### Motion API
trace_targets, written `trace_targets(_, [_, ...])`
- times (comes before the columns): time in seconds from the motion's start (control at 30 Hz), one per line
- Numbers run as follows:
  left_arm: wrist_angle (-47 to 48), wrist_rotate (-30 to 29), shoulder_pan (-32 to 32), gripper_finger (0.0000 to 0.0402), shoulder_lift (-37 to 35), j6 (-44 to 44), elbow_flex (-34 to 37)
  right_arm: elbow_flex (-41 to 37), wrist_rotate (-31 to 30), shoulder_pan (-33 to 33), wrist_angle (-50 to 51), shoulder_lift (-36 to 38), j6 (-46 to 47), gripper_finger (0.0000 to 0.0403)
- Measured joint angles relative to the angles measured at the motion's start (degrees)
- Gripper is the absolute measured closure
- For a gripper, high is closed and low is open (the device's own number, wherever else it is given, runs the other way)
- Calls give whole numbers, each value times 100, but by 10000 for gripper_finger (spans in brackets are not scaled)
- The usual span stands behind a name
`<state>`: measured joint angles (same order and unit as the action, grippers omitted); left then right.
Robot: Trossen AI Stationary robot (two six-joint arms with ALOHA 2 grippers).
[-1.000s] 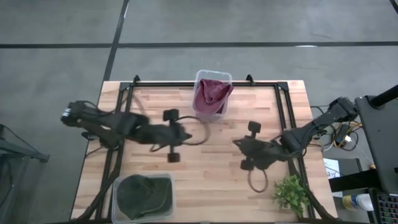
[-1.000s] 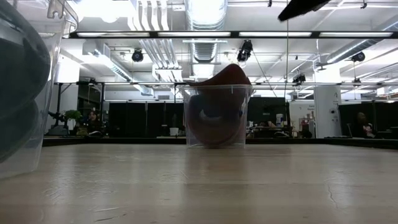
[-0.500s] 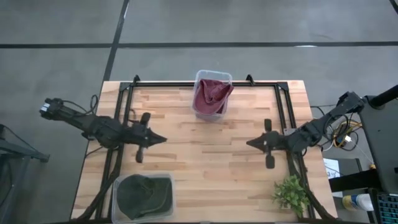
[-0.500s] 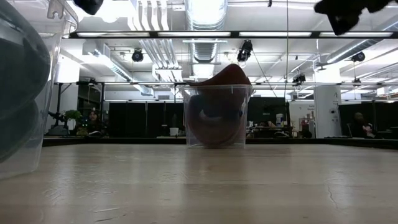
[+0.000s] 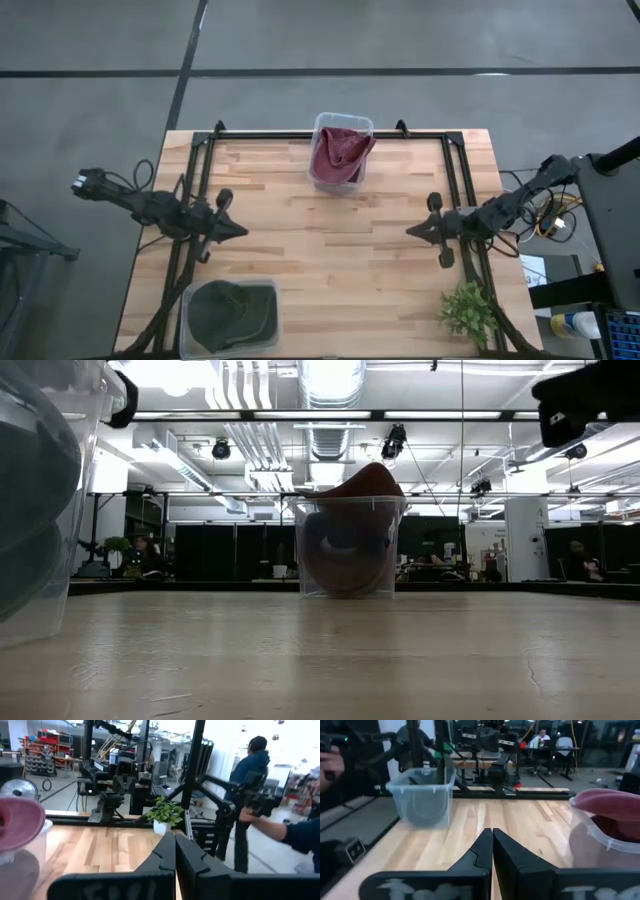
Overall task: Pick & Place hat
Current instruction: Return to Home Position
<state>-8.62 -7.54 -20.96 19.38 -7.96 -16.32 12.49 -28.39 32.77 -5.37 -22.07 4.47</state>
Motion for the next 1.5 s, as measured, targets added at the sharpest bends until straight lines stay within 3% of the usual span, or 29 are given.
trace_targets(0.27, [25,95,1,401,-690,-45,361,-514,609,3,-33,822,-181,394])
trace_targets(0.63, [678,-8,3,401,-1514,56,753,-1200,587,-17,173,1961,-454,394])
trace_targets(0.87, [968,-666,7,401,-1874,166,920,-1200,539,-17,168,2137,-785,394])
trace_targets(1.1, [1711,-693,5,401,-1831,402,921,-1200,277,-21,157,2058,-1491,394])
trace_targets(1.5, [2109,-692,1,402,-1724,310,1008,-1198,285,-19,157,1999,-1138,394])
